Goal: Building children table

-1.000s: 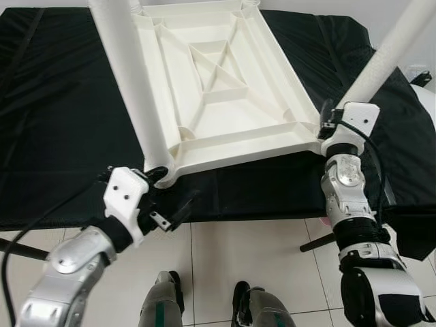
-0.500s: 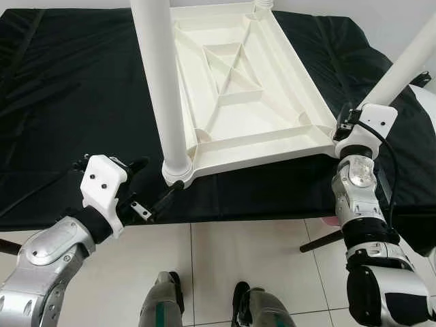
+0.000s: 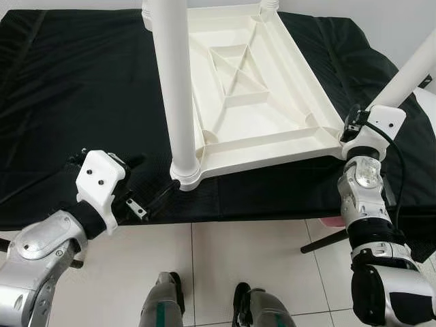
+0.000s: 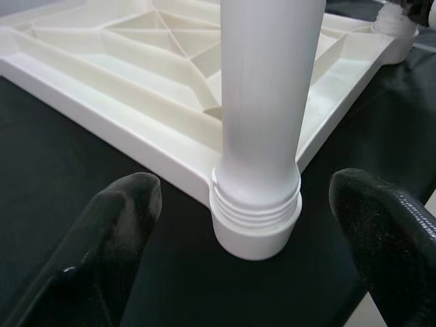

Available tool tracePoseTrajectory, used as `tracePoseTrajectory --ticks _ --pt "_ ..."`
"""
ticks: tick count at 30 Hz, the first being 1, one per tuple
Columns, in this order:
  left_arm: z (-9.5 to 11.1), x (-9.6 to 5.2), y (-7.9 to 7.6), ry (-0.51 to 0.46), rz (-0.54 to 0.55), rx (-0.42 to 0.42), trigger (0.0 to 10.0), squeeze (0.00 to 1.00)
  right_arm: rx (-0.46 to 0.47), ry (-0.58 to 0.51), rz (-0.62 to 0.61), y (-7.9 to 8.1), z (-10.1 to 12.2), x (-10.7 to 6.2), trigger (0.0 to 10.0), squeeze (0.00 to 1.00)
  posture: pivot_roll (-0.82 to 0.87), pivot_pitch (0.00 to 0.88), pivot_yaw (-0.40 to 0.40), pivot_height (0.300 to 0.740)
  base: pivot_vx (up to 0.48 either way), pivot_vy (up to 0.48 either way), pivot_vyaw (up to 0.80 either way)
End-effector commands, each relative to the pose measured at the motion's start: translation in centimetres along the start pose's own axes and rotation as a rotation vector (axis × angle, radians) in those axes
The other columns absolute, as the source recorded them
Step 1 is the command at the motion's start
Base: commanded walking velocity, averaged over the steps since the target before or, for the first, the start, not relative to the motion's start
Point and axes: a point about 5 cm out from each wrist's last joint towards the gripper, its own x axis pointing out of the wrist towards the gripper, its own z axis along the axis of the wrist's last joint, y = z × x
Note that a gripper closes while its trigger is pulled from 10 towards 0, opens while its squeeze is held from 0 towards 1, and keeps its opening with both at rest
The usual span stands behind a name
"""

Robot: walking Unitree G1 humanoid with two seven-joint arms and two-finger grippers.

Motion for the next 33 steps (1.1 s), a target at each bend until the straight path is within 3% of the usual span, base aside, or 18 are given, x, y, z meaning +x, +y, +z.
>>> tracePoseTrajectory --ticks 1,33 --pt "-0.03 0.08 -0.50 0.013 -0.060 0.025 10.0 0.00 -0.069 0.147 -0.101 -2.86 -3.26 -1.28 10.0 0.00 0.07 0.233 -0.022 0.740 0.000 0.000 0.00" --pt "0.32 0.21 0.01 0.010 -0.072 0.077 10.0 0.00 -0.063 0.136 -0.092 -2.76 -2.98 -1.07 10.0 0.00 0.07 0.249 -0.022 0.740 0.000 0.000 0.00"
